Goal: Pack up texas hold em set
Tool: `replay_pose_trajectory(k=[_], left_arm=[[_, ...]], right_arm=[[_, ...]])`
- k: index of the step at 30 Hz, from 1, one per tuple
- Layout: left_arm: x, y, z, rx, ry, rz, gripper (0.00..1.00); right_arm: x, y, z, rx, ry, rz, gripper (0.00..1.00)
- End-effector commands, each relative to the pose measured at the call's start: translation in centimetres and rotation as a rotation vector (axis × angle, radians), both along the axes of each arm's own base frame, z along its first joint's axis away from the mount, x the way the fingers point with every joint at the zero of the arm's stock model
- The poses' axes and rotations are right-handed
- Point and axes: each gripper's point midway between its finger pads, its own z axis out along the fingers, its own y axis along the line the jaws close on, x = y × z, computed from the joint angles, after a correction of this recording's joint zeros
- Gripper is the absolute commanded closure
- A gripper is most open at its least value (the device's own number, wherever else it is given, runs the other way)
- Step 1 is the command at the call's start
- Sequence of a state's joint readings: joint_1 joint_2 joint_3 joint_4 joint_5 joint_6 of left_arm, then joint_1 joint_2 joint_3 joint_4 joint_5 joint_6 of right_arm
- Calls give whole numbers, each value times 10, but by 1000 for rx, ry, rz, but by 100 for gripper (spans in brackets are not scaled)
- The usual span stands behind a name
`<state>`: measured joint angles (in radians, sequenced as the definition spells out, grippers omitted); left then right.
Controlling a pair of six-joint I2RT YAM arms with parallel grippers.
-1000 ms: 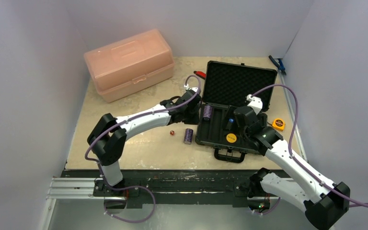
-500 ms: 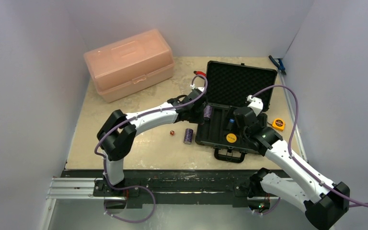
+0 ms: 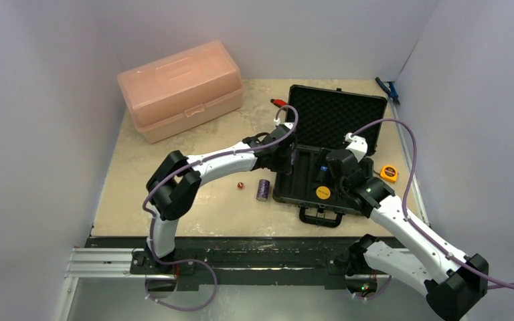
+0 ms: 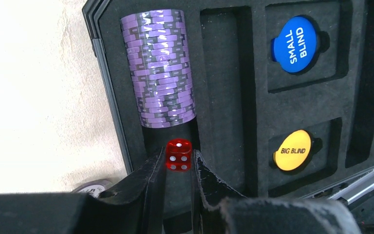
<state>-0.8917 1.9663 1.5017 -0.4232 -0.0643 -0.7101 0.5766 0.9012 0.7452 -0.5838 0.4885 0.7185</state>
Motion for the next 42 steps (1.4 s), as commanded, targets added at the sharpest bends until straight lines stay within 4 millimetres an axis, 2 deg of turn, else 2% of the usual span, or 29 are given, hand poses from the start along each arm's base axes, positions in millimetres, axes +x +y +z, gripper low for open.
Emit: replay_pose_trajectory(k=[1,10,18,21,28,35,42], left_arm=[[7,-17,13,-38,-51,-37,100],[8,-27,5,-29,-48,-41,100],[13,-28,2,-18,-60,-12,100],[14,-29,1,-19,-63,-9,94],[14,-27,3,-16,-73,-7,69],[12,-27,5,-23,-80,-11,60],[6,-20,25,-56,-111,-15,52]], right_arm=[[1,-7,-1,-14,-8,-37,1],[1,-7,-2,-14,-7,-35,1],[1,-6,-3,-13,-5,-34,1],[1,-6,-4,-14,-3,-31,1],[1,-6,-5,-17,0,-31,1],[2,-6,-5,-17,-2,-32,1],[2,-7,-5,-22,-2,-34,1]])
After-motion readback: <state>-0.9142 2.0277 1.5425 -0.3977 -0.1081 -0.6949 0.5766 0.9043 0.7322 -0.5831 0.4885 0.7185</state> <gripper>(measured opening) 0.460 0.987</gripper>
